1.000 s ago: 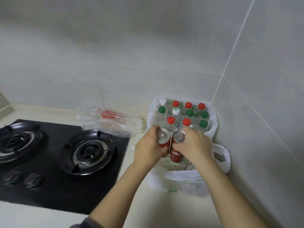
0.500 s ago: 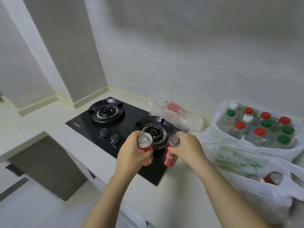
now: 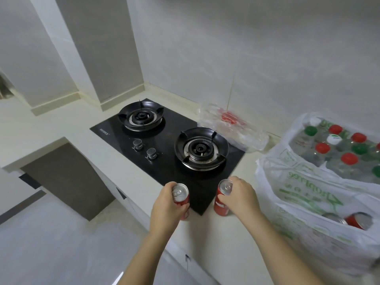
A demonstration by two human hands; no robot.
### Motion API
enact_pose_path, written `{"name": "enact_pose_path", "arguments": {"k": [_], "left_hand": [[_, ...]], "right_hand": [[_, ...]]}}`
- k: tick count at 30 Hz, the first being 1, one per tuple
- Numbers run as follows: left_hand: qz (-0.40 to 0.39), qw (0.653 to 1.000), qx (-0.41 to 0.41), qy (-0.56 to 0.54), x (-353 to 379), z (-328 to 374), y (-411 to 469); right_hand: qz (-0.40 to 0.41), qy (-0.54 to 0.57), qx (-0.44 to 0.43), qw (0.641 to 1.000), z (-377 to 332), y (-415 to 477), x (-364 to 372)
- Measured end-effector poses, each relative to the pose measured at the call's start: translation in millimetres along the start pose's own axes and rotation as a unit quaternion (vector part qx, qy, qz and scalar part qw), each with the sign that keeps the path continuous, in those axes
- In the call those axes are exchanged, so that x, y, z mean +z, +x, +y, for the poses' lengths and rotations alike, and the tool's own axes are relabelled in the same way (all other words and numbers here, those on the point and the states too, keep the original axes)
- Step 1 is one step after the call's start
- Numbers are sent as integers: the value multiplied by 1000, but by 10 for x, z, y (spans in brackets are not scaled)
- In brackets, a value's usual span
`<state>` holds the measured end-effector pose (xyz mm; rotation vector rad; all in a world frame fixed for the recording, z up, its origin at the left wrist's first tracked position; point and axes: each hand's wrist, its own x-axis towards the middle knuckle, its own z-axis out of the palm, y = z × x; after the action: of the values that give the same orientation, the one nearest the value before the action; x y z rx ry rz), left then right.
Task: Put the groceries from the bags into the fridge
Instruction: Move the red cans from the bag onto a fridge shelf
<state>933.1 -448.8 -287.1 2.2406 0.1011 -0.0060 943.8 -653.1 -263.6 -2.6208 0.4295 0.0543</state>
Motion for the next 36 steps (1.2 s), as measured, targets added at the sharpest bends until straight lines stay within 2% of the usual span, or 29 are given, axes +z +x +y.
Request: {"name": "enact_pose_path", "arguments": {"k": [8, 13, 18, 23, 26, 31, 36], "left_hand": [[2, 1000, 1, 0, 100, -86, 53], [19, 999, 21, -21, 166, -207, 36], [8, 995, -5, -97, 303, -478, -20], [5, 991, -22, -131, 488, -723, -64], [2, 989, -26, -147, 571, -786, -26], [15, 985, -34, -170, 659, -817, 7], [20, 984, -50, -171, 728, -826, 46]], "right_hand": [[0, 19, 1, 1000, 63, 18, 54], [20, 94, -6, 995, 193, -25, 188], [3, 279, 1, 960, 439, -102, 425], [12, 371, 39, 928, 667, -140, 734], [11, 426, 31, 904, 746, -114, 933], [31, 471, 16, 881, 757, -32, 1134], [48, 457, 5, 888, 737, 57, 1175]]}}
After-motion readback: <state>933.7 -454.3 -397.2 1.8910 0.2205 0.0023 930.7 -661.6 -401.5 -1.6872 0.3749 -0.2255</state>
